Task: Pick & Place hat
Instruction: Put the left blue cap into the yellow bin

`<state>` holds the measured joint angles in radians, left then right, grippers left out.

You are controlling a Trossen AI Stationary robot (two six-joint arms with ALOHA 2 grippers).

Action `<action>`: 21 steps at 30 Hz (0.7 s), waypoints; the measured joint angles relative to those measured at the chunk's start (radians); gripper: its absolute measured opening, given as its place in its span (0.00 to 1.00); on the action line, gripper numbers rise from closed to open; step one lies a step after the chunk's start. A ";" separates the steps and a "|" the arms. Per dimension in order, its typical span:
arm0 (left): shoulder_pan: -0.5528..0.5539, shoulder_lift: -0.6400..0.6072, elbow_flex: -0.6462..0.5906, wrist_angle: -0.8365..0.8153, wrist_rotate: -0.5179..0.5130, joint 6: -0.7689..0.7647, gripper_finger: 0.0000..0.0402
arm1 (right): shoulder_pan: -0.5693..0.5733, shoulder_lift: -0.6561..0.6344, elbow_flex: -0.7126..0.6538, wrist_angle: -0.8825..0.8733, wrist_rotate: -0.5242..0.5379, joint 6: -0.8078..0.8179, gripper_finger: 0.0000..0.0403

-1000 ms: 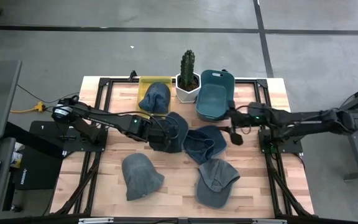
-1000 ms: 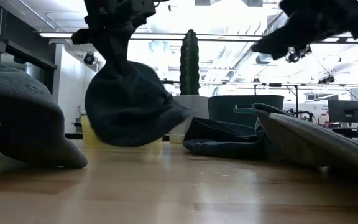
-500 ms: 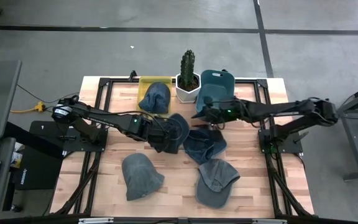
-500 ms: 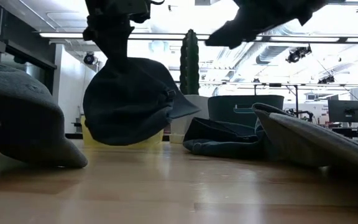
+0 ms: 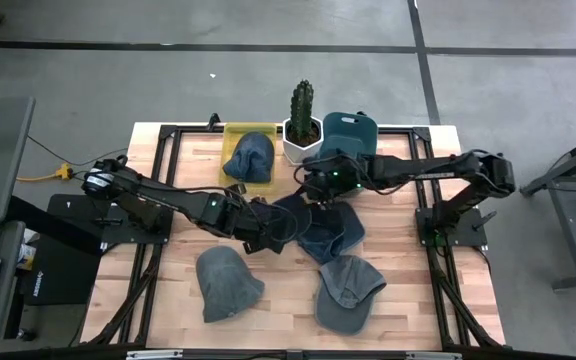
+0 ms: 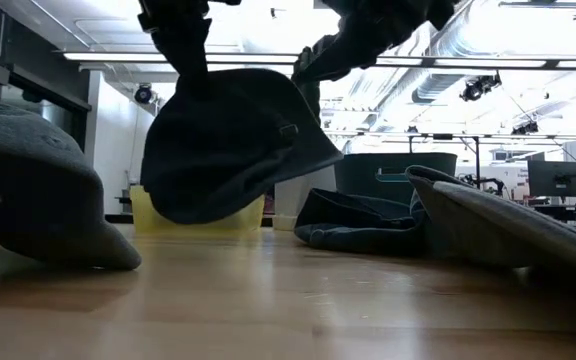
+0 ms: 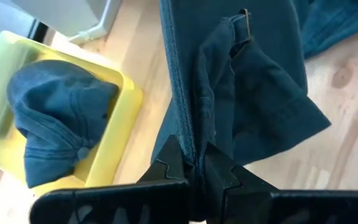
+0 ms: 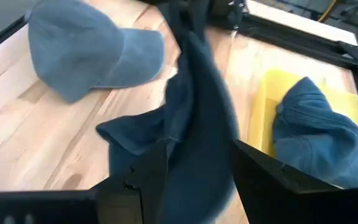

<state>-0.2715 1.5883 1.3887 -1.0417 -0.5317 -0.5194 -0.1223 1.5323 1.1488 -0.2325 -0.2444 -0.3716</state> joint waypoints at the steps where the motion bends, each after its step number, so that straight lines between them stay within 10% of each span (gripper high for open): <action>1: 0.000 0.000 0.001 0.001 -0.002 0.002 0.00 | 0.000 0.009 0.012 -0.015 0.007 -0.014 0.42; 21: 0.003 0.000 0.002 -0.004 -0.022 0.092 0.00 | -0.010 0.058 0.095 -0.075 0.032 -0.027 0.42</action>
<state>-0.2687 1.5883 1.3903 -1.0460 -0.5534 -0.4271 -0.1322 1.5908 1.2442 -0.3077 -0.2126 -0.3988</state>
